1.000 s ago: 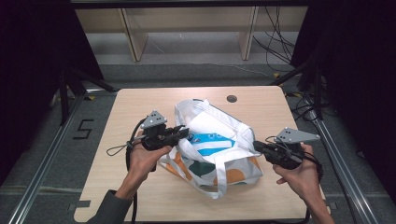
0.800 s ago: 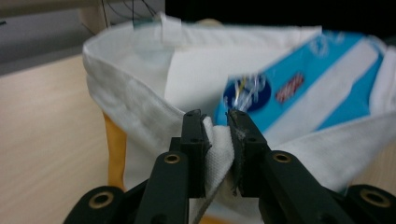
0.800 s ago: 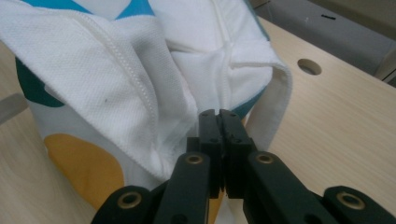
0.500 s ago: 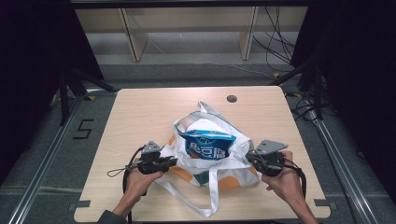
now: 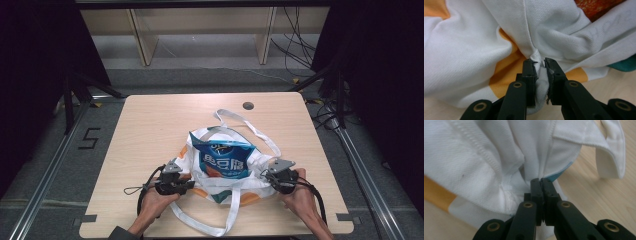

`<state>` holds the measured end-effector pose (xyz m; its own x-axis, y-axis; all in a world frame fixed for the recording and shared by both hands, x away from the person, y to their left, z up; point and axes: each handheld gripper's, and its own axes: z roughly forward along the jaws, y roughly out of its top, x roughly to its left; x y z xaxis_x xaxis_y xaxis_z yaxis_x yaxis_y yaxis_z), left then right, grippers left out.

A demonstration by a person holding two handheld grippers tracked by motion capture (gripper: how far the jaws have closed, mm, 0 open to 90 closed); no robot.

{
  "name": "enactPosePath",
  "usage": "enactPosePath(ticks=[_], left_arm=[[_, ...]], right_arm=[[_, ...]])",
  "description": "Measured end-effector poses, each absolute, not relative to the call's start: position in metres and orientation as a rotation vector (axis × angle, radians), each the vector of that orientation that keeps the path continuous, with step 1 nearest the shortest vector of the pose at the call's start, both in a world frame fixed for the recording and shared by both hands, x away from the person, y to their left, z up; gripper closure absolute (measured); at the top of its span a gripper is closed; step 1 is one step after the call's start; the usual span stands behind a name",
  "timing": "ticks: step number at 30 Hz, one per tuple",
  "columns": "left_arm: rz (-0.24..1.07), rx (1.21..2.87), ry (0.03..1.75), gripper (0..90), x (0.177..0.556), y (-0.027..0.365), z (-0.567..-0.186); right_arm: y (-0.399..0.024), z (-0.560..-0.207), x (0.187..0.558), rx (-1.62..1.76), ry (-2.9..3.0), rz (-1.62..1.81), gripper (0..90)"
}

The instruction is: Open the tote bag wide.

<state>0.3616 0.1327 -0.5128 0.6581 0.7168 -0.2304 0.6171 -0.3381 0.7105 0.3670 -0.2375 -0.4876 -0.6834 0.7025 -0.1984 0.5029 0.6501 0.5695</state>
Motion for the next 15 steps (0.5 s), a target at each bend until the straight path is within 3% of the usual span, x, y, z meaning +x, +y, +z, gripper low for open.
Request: enactPosePath(ticks=[8, 10, 13, 15], left_arm=[[0.095, 2.04, 1.009, 76.6, 0.354, 0.126, -0.508], [0.078, 2.031, 0.977, 71.8, 0.347, 0.128, -0.498], [0.084, 1.967, 0.961, 62.7, 0.341, 0.137, -0.479], [0.088, 1.909, 0.941, 56.3, 0.341, 0.148, -0.46]], right_arm=[[-0.246, -0.489, 0.397, 0.987, 2.439, 0.718, 89.3], [-0.252, -0.491, 0.404, 0.986, 2.43, 0.773, 87.7], [-0.26, -0.484, 0.405, 1.033, 2.421, 0.838, 75.7], [-0.264, -0.469, 0.397, 1.066, 2.369, 0.892, 72.9]])
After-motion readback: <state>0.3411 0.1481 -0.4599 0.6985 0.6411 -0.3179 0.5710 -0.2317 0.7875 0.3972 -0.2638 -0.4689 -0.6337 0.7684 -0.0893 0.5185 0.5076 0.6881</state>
